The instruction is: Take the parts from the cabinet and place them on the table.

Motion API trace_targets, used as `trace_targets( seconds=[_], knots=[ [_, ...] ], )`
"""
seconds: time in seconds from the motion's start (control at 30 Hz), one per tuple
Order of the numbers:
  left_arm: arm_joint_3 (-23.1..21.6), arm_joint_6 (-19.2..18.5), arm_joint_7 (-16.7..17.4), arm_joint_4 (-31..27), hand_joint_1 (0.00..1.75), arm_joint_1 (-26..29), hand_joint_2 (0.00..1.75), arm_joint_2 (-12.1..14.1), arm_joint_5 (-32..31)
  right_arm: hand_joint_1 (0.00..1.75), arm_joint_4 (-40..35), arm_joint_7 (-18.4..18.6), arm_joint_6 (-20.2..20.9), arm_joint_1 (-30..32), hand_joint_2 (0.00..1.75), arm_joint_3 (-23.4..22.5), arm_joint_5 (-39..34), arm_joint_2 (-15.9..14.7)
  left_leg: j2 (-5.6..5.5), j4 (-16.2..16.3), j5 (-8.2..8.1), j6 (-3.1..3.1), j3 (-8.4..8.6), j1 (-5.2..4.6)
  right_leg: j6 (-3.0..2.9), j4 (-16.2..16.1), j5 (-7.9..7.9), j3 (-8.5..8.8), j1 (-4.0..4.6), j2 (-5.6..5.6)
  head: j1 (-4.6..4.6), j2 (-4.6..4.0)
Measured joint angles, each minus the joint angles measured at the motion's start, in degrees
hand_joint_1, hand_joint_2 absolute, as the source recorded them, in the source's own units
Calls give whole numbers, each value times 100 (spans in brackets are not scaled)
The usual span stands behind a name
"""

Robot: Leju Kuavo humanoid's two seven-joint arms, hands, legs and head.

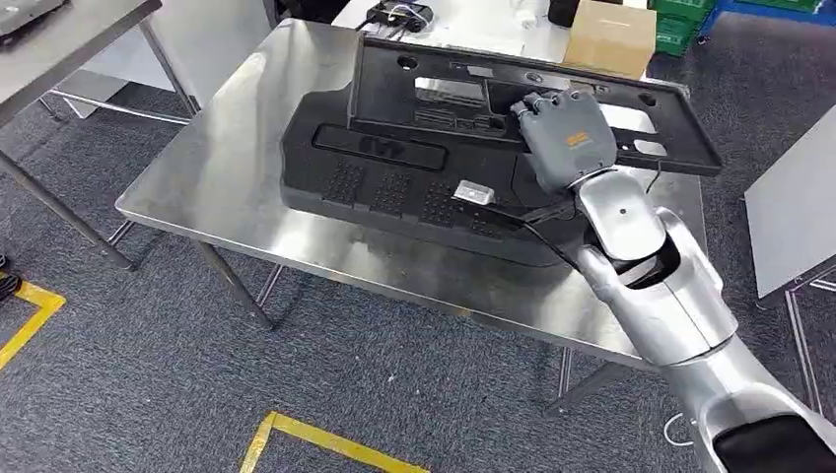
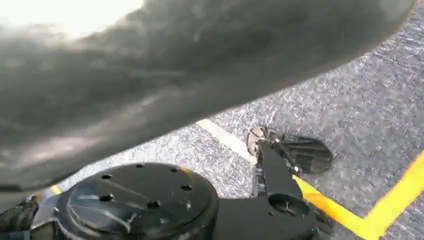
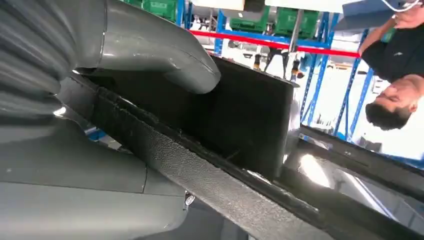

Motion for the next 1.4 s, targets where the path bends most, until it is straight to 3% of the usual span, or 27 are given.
trace_targets(
  seconds=[0.03,0.1,0.13,0.17,0.23,0.3,0.33,0.43,0.5,0.53,0.6,0.67,0.73,0.8,0.83,0.87,0.97,1.0,1.03,1.1,1.17,1.2,1.23,1.3,1.33,1.37,1.4],
  knots=[
    [0,0,-2,2,0,0,0,2,-4,175,37,4,-31,-9,175,13,-26,33,19,333,-142,-8,-146,4,-69,1,-43,50,9,-14,-42,0],
    [-2,-8,-2,11,0,0,0,26,-22,175,240,28,-59,-54,175,30,-70,287,25,1322,-491,-24,-682,4,-153,2,-103,137,63,-8,-35,0],
    [-2,-24,0,22,0,-2,0,44,-37,175,358,52,-78,-79,175,50,-70,427,25,1655,-532,-31,-914,4,-188,2,-132,178,87,7,-33,0],
    [-4,-33,4,37,0,-7,0,63,-76,175,478,61,-81,-109,175,80,-76,548,25,1702,-444,-23,-1023,4,-200,3,-169,227,103,39,-33,0],
    [-4,-35,15,42,0,-21,0,90,-109,175,651,72,-87,-156,175,124,-122,718,26,1106,37,11,-855,3,-183,5,-255,351,111,64,-33,0],
    [-9,-33,35,46,0,-35,0,111,-133,175,847,89,-103,-224,175,135,-162,863,34,91,599,72,-446,2,-141,5,-359,463,116,65,-33,0],
    [-11,-33,39,50,0,-56,0,114,-133,175,933,98,-122,-267,175,144,-168,915,27,-64,492,73,-287,-30,-98,35,-404,461,190,73,-42,0],
    [-13,-26,46,52,0,-107,0,120,-142,175,1062,103,-131,-304,175,149,-171,1005,21,-108,428,165,-327,-49,-54,31,-394,471,182,67,-46,0],
    [-15,-26,46,52,0,-110,0,120,-149,175,1110,103,-135,-331,175,144,-170,1045,0,-159,420,225,-217,-16,-3,167,-473,379,157,50,-28,0],
    [-17,-26,46,55,0,-118,0,122,-157,175,1137,105,-144,-372,175,144,-173,1049,0,-160,403,251,-203,-16,-3,489,-540,197,155,50,-22,0],
    [-20,-24,46,63,0,-139,0,120,-175,175,1202,105,-157,-386,175,146,-186,1069,-3,-160,367,286,-189,-17,0,1401,-741,-403,141,51,-22,0],
    [-26,-13,46,85,0,-148,0,122,-182,175,1298,105,-157,-353,175,146,-210,1071,-19,-160,316,291,-159,-17,29,1834,-833,-828,118,50,-13,0],
    [-31,-2,46,94,0,-146,0,116,-184,175,1375,105,-164,-322,175,149,-229,1097,-47,-160,248,271,-78,-14,161,1334,-487,-780,61,46,-13,0],
    [-35,9,50,107,0,-149,0,114,-184,175,1451,105,-166,-330,175,149,-240,1117,-62,-162,165,219,30,-12,304,278,107,-389,32,11,-13,0],
    [-35,9,57,122,0,-162,0,111,-182,175,1504,105,-175,-334,175,149,-247,1136,-59,-160,127,177,64,-32,252,-5,167,-312,57,-17,-4,0],
    [-35,9,74,129,0,-176,0,111,-181,175,1538,105,-184,-336,175,155,-260,1182,-60,-182,103,146,64,-35,62,-10,-3,-288,92,-12,-11,0],
    [-37,5,98,131,0,-190,0,111,-181,175,1674,99,-197,-325,175,164,-278,1291,-37,-192,57,49,169,-26,-86,-28,85,-171,118,1,-17,0],
    [-39,4,98,131,0,-201,0,109,-181,175,1698,94,-197,-315,175,164,-280,1335,-20,-147,-9,17,112,-10,-112,-37,73,-79,64,8,-20,0],
    [-39,4,96,133,0,-204,0,105,-181,175,1736,92,-205,-322,175,162,-300,1340,13,88,-39,9,49,-15,-165,-35,39,-23,82,22,-26,0],
    [-39,9,96,133,0,-207,0,105,-181,175,1867,87,-219,-321,175,168,-365,1401,27,984,-292,1,-462,-14,-264,-29,-29,72,119,22,-39,0],
    [-39,18,96,136,0,-200,0,107,-173,175,2007,83,-219,-282,175,166,-435,1436,29,1560,-527,0,-912,-16,-285,-29,-103,155,168,32,-46,0],
    [-39,22,96,136,0,-193,0,107,-157,175,2092,81,-219,-270,175,164,-470,1438,29,1504,-454,17,-970,-18,-286,-28,-144,208,185,43,-46,0],
    [-39,24,96,136,0,-189,0,107,-153,175,2185,81,-219,-266,175,159,-485,1442,29,1218,-225,43,-900,-22,-277,-28,-187,275,197,59,-50,0],
    [-44,26,98,136,0,-190,0,111,-133,175,2339,74,-227,-265,175,131,-568,1442,28,195,468,125,-492,-42,-250,-28,-283,417,201,69,-48,0],
    [-42,28,101,136,0,-184,0,120,-129,175,2440,59,-243,-268,175,100,-619,1440,21,-122,611,174,-368,-71,-232,-30,-324,447,200,65,-39,0],
    [-42,28,107,136,0,-202,0,125,-122,175,2526,53,-256,-278,175,79,-653,1436,21,-204,425,179,-352,-105,-208,-27,-335,438,230,74,-46,0],
    [-46,31,107,136,0,-211,0,122,-122,175,2583,52,-256,-274,175,57,-669,1427,16,-180,478,209,-275,-128,-173,-27,-357,410,218,72,-44,0]
  ],
)
